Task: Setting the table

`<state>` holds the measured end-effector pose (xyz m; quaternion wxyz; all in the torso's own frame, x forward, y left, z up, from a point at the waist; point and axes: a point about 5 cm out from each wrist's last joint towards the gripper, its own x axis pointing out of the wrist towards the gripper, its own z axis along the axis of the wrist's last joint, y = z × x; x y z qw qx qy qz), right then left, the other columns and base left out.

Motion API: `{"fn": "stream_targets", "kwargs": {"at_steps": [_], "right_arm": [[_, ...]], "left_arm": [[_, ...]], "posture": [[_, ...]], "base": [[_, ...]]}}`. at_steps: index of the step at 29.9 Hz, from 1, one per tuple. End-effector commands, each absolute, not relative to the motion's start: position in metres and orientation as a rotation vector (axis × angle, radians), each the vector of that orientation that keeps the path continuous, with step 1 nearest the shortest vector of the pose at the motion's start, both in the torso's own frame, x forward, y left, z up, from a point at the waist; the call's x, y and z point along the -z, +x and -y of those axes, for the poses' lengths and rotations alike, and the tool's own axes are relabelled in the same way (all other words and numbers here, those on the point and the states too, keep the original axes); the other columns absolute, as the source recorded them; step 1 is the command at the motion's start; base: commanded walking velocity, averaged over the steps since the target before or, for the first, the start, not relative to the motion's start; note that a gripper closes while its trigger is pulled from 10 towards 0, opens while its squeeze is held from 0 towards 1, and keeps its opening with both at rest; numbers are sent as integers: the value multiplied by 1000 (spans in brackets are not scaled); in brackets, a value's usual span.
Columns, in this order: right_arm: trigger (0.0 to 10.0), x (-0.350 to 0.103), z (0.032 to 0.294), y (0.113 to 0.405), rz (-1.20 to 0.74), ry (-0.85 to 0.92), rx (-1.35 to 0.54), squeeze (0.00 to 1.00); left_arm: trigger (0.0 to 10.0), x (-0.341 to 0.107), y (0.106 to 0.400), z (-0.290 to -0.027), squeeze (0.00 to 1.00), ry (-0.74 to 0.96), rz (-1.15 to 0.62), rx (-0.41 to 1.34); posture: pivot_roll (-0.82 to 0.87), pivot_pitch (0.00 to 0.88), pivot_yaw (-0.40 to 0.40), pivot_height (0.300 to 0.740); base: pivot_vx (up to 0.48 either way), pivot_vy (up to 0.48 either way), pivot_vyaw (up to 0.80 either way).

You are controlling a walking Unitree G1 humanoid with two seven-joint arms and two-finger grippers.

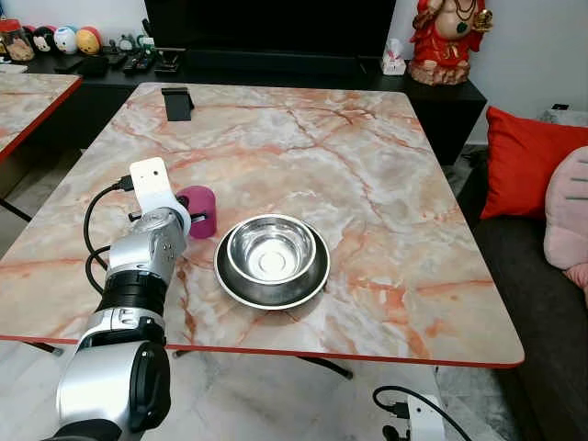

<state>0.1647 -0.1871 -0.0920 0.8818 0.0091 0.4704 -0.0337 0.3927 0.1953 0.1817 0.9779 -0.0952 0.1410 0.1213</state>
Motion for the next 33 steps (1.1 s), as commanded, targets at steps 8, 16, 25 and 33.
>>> {"fn": "stream_targets", "kwargs": {"at_steps": [8, 16, 25, 33], "right_arm": [[10000, 92, 189, 164, -984, 26, 81, 0], [10000, 92, 189, 164, -984, 26, 81, 0], [10000, 92, 188, 164, -984, 26, 79, 0], [10000, 92, 188, 164, -985, 26, 75, 0]], "left_arm": [[10000, -190, 396, -191, 0, -207, -273, -232], [10000, -197, 398, -188, 0, -219, -233, -207], [10000, -216, 397, -188, 0, -187, -155, -197], [10000, -223, 393, -193, 0, -160, -123, -207]], "posture": [[10, 23, -39, 740], [11, 23, -39, 740], [14, 23, -40, 740], [18, 25, -41, 740]], "base": [[0, 0, 0], [0, 0, 0], [0, 0, 0], [0, 0, 0]]}}
